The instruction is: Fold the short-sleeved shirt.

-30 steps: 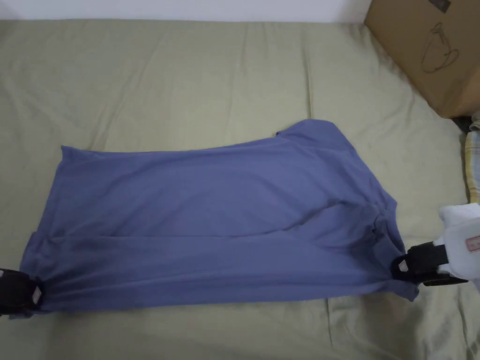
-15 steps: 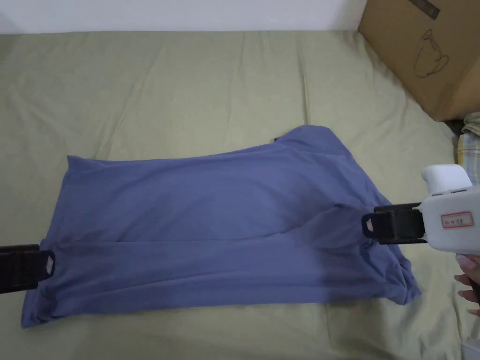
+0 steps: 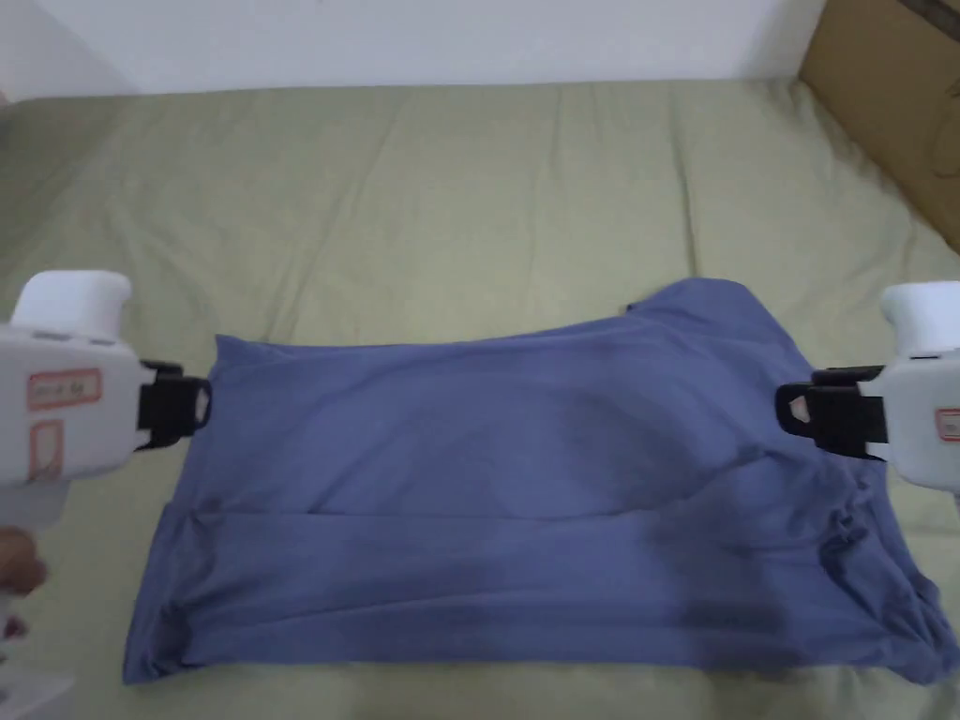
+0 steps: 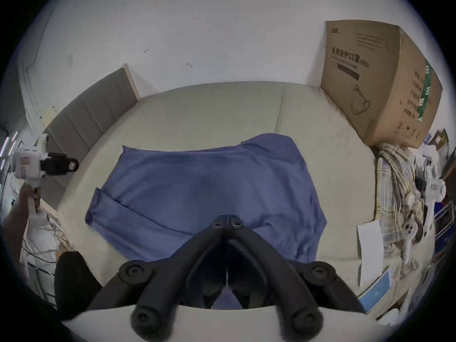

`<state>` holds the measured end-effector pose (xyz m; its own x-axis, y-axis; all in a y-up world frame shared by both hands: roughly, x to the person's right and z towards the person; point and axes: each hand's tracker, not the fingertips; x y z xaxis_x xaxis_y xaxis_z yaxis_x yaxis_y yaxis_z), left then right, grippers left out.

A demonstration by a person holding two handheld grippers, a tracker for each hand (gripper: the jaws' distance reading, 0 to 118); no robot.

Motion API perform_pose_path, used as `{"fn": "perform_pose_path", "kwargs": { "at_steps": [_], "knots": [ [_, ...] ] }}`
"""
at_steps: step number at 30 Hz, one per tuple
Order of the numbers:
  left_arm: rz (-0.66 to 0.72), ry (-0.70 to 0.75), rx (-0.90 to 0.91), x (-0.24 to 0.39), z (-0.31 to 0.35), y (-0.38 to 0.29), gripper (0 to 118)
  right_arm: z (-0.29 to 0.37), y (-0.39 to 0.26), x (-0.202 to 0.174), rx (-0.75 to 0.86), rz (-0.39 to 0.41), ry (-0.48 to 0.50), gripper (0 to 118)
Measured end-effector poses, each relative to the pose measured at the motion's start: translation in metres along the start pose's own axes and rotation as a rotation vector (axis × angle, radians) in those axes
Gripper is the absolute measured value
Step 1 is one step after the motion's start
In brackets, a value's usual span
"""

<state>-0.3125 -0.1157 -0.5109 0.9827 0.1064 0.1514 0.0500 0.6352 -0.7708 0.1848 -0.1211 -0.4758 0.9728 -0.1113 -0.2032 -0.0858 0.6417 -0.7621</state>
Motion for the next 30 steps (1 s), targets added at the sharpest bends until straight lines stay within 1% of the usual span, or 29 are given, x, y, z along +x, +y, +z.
{"fn": "perform_pose_path", "kwargs": {
  "at_steps": [2, 4, 5, 6, 7, 8, 9, 10, 11, 12, 14, 17, 18, 19, 20, 21, 22, 23, 25, 26, 30],
  "knots": [
    [0.025, 0.018, -0.037, -0.017, -0.034, 0.027, 0, -0.003, 0.005, 0.002, 0.001, -0.053, 0.01, 0],
    [0.004, 0.036, -0.059, -0.03, -0.067, 0.048, 0, -0.013, 0.011, 0.007, -0.02, -0.103, 0.036, 0],
    [0.006, 0.055, -0.081, -0.038, -0.086, 0.057, 0, -0.017, 0.011, 0.01, -0.022, -0.115, 0.053, 0],
    [0.02, 0.075, -0.107, -0.046, -0.104, 0.065, 7, -0.022, 0.013, 0.012, -0.027, -0.111, 0.055, 0],
    [0.046, 0.079, -0.131, -0.054, -0.121, 0.07, 24, -0.027, 0.014, 0.012, -0.035, -0.107, 0.052, 0],
    [0.069, 0.078, -0.165, -0.06, -0.137, 0.072, 66, -0.032, 0.016, 0.012, -0.047, -0.1, 0.048, 0],
    [0.075, 0.085, -0.204, -0.065, -0.153, 0.073, 101, -0.036, 0.015, 0.012, -0.051, -0.088, 0.043, 0],
    [0.056, 0.089, -0.219, -0.07, -0.169, 0.072, 118, -0.04, 0.015, 0.013, -0.061, -0.09, 0.047, 0],
    [0.041, 0.106, -0.187, -0.073, -0.177, 0.074, 118, -0.045, 0.016, 0.015, -0.08, -0.104, 0.061, 0],
    [0.029, 0.141, -0.204, -0.076, -0.187, 0.07, 118, -0.048, 0.017, 0.017, -0.096, -0.119, 0.074, 0],
    [0.055, 0.153, -0.245, -0.085, -0.207, 0.066, 118, -0.055, 0.016, 0.022, -0.113, -0.145, 0.081, 0],
    [0.084, 0.12, -0.267, -0.09, -0.225, 0.063, 118, -0.064, 0.013, 0.029, -0.141, -0.16, 0.078, 0],
    [0.078, 0.099, -0.274, -0.088, -0.225, 0.064, 113, -0.067, 0.012, 0.03, -0.149, -0.158, 0.071, 0],
    [0.055, 0.048, -0.278, -0.087, -0.222, 0.064, 95, -0.069, 0.012, 0.031, -0.156, -0.154, 0.064, 0],
    [0.029, 0.031, -0.264, -0.082, -0.218, 0.065, 73, -0.072, 0.011, 0.033, -0.162, -0.149, 0.057, 0],
    [-0.032, 0.088, -0.239, -0.076, -0.212, 0.065, 57, -0.075, 0.01, 0.034, -0.166, -0.147, 0.053, 0],
    [-0.061, 0.07, -0.213, -0.072, -0.204, 0.065, 23, -0.078, 0.01, 0.035, -0.169, -0.148, 0.05, 0],
    [-0.051, 0.017, -0.214, -0.069, -0.198, 0.065, 3, -0.081, 0.011, 0.037, -0.17, -0.148, 0.052, 0],
    [-0.054, 0.023, -0.198, -0.064, -0.187, 0.066, 3, -0.088, 0.017, 0.041, -0.167, -0.149, 0.063, 0],
    [-0.064, 0.001, -0.185, -0.061, -0.178, 0.066, 3, -0.092, 0.023, 0.044, -0.16, -0.146, 0.065, 0],
    [-0.071, -0.018, -0.143, -0.058, -0.152, 0.065, 3, -0.117, 0.065, 0.063, -0.12, -0.152, 0.058, 0]
  ]
}}
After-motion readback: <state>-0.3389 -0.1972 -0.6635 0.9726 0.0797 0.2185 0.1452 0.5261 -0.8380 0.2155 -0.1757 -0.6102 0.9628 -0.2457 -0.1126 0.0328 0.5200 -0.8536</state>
